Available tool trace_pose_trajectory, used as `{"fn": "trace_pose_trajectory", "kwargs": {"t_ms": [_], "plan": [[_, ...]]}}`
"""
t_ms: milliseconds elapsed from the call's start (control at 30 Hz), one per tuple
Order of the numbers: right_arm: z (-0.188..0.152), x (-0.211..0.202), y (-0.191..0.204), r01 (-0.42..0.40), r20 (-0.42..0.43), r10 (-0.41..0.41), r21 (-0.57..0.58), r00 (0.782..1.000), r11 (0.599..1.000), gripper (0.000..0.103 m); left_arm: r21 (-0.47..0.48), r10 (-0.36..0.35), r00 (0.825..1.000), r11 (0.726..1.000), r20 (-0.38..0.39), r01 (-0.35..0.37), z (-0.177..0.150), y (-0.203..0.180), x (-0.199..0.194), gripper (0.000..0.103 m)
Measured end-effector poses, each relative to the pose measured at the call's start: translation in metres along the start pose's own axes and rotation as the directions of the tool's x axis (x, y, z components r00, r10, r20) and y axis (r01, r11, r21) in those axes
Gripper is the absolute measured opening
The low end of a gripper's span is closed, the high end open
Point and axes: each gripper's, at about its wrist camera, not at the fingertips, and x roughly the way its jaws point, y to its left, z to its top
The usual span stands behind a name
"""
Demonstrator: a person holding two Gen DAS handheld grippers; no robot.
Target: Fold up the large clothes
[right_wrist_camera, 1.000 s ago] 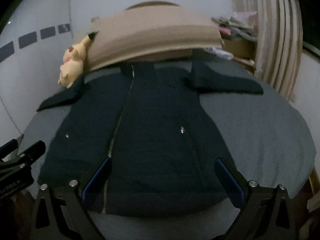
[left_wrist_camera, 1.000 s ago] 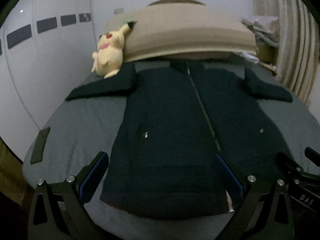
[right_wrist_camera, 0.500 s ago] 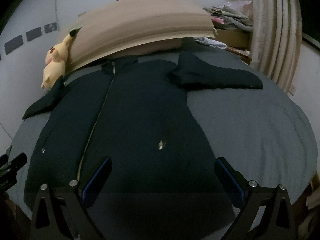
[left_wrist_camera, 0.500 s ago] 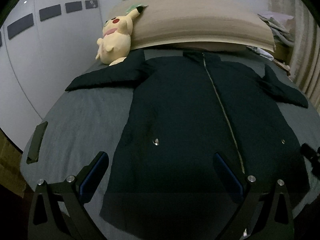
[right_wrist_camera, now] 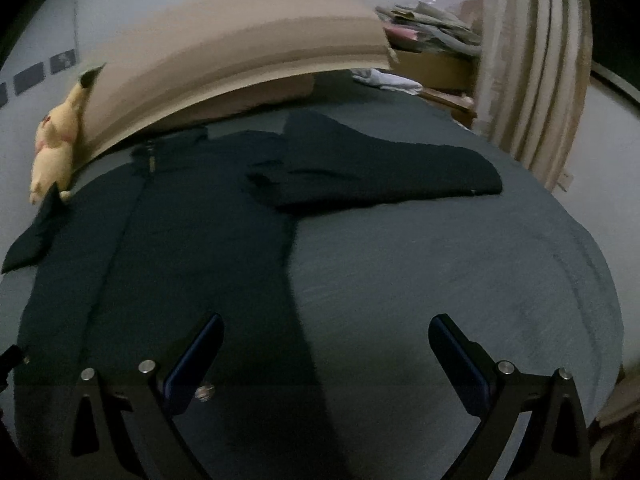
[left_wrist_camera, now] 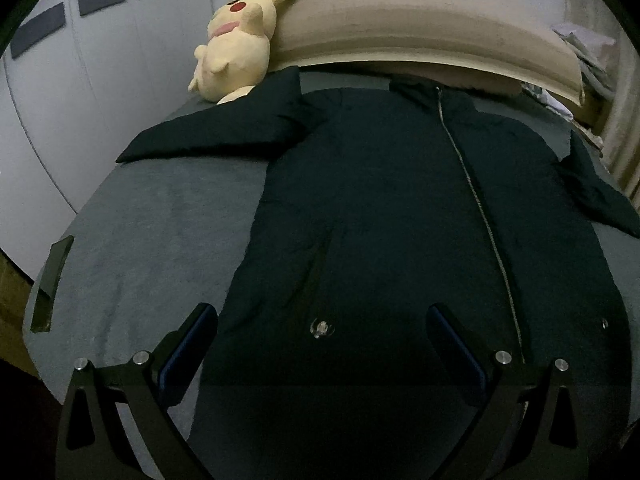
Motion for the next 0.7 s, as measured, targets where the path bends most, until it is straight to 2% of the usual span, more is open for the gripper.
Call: {"fn": "trace_pose_trajectory", "kwargs": {"t_ms": [67, 167, 300, 433, 500, 533, 700], "plan": [[0.006, 0.008, -0.013, -0.007, -0.002, 0.007, 0.013, 1.0, 1.0, 0.103, 0.01, 0.001, 1.0, 1.0, 0.005, -0.001, 0.0, -0.003, 0.002, 0.103], [0.019, 0.017, -0.044, -0.099, 0.03, 0.097, 0.07, 0.995, 0.993, 0.103, 0.021, -0.004, 1.0, 1.0, 0.016, 0.003, 0.002, -0.007, 0.005, 0.103], [0.046, 0.038, -0.098, -0.195, 0.053, 0.188, 0.234, 0.981, 0.952, 0.103, 0.02, -0.006, 0.999, 1.0, 0.053, 0.004, 0.003, -0.008, 0.005, 0.103], [0.075, 0.073, -0.156, -0.302, 0.099, 0.288, 0.435, 0.952, 0.848, 0.103, 0.018, -0.008, 0.998, 1.0, 0.062, 0.007, 0.005, -0.008, 0.009, 0.103], [0.086, 0.098, -0.185, -0.342, 0.122, 0.331, 0.54, 0.936, 0.769, 0.1, 0.019, 0.0, 0.998, 1.0, 0.059, -0.001, 0.006, -0.007, 0.012, 0.103], [0.09, 0.109, -0.198, -0.342, 0.127, 0.333, 0.585, 0.934, 0.735, 0.099, 0.019, 0.008, 0.998, 1.0, 0.058, -0.009, 0.006, -0.006, 0.014, 0.103], [0.103, 0.16, -0.233, -0.301, 0.123, 0.31, 0.711, 0.943, 0.635, 0.088, 0.01, 0.048, 0.998, 0.999, 0.044, -0.048, 0.005, 0.002, 0.023, 0.103]]}}
